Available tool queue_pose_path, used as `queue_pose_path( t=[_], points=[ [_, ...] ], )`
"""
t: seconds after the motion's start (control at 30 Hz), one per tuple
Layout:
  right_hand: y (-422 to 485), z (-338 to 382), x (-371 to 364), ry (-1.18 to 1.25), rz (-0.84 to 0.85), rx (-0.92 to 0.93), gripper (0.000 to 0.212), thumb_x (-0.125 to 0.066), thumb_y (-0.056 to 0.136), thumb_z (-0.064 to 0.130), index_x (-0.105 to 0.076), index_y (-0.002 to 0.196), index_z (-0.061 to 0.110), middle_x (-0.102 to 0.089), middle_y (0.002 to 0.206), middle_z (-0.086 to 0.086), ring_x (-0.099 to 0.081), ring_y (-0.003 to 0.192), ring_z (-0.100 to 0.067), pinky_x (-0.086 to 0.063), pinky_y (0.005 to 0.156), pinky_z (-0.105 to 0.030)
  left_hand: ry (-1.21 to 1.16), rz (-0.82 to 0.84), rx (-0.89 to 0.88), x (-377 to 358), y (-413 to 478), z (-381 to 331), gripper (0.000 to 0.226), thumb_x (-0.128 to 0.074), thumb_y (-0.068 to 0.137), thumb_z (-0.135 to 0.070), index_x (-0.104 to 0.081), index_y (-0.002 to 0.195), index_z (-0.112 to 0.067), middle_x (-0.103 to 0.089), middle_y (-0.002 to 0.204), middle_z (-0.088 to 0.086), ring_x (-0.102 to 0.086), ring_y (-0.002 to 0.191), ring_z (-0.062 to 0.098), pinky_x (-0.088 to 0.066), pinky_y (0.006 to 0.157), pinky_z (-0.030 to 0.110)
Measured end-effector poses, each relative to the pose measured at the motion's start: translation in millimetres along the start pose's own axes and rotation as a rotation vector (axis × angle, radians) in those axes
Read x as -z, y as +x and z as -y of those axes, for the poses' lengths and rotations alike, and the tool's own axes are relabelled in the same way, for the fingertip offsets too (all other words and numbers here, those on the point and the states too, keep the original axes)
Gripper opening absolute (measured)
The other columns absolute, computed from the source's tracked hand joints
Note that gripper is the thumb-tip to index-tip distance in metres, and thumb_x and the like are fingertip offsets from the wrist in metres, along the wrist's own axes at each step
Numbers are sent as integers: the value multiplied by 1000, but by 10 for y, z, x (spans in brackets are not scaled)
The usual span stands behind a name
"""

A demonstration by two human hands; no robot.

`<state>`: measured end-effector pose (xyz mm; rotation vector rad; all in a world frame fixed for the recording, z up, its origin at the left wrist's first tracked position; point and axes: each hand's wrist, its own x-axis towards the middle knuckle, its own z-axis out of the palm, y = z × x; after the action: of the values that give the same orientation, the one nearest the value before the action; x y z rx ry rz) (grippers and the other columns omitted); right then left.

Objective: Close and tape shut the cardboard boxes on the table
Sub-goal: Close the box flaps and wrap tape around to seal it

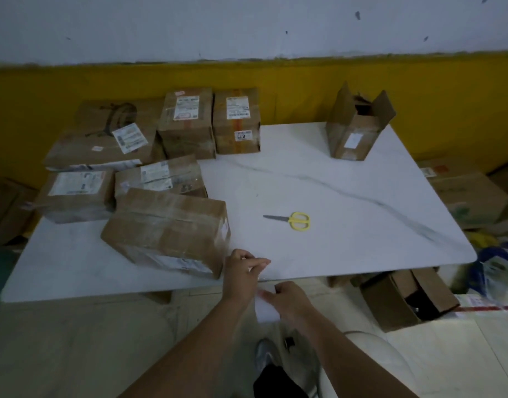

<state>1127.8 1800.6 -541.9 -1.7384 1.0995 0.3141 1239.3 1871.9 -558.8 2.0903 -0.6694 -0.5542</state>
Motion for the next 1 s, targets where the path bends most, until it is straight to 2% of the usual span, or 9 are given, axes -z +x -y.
queue_pose_path(
  t=[0.1, 0.3, 0.43, 0.5, 0.57, 0.63, 0.73, 0.87, 1.0],
  points=[
    [227, -42, -66, 147, 38, -47, 40, -70, 84, 45, -67, 90, 5, -67, 88, -7, -65, 79, -19, -56, 62, -28, 139, 1, -25, -116, 170, 152, 16, -71, 89, -23, -78, 102, -27, -48, 97, -7, -49, 96, 12, -43, 80, 16],
    [350, -184, -137, -12, 83, 24, 44, -64, 88, 50, -68, 109, 11, -67, 100, -2, -65, 92, -18, -48, 60, -20, 366, -70, -64, -257, 196, 365, 28, -70, 86, -38, -70, 113, -42, -47, 94, -8, -46, 93, 16, -45, 86, 31],
    [210, -157, -4, -603, -205, 259, 45, -56, 84, 65, -58, 101, 22, -62, 97, 4, -62, 91, -17, -45, 69, -30, 220, -159, 175, -209, 222, 187, 60, -82, 72, -39, -58, 126, -27, -56, 102, -3, -54, 94, 17, -50, 84, 33],
    [240, -136, -13, -716, -345, 495, 35, -58, 89, 42, -56, 114, 18, -57, 108, 0, -60, 100, -22, -48, 73, -32, 263, -93, 210, -166, 287, 107, 48, -83, 73, -38, -59, 113, -26, -59, 98, -5, -57, 89, 15, -50, 75, 30],
    [346, -166, -56, -827, -334, 664, 51, -52, 89, 38, -56, 130, 9, -55, 131, -7, -57, 119, -29, -53, 90, -37, 314, -38, 230, -133, 356, 69, 27, -77, 81, -34, -60, 99, -23, -64, 92, -5, -60, 82, 14, -48, 67, 26],
    [424, -228, -90, -898, -232, 677, 77, -32, 94, 52, -25, 154, 5, -21, 162, -12, -22, 149, -31, -28, 118, -42, 421, 3, 232, -104, 393, 44, 9, -65, 91, -29, -61, 89, -21, -67, 89, -2, -61, 79, 15, -51, 66, 27],
    [402, -225, -113, -843, -81, 542, 93, -13, 87, 70, 14, 153, 11, 25, 158, -2, 20, 147, -22, 3, 121, -39, 410, -42, 237, -98, 325, -10, 6, -56, 97, -21, -61, 93, -20, -65, 93, -3, -61, 88, 16, -53, 75, 32],
    [259, 88, -48, -998, -74, 442, 95, -43, 89, 62, -8, 157, 6, 8, 162, -11, -5, 151, -33, -14, 121, -49, 206, -90, 253, 2, -72, -107, 21, -43, 101, -15, -61, 110, -14, -62, 107, 4, -60, 101, 18, -48, 85, 27],
    [220, 731, 232, -1110, 49, 392, 50, -47, 100, 38, -46, 144, 14, -11, 164, -10, -16, 148, -35, -18, 119, -50, 356, 226, 424, 551, -172, -256, 32, -38, 103, -13, -58, 126, -5, -60, 128, 13, -57, 116, 26, -43, 94, 28]
  ],
)
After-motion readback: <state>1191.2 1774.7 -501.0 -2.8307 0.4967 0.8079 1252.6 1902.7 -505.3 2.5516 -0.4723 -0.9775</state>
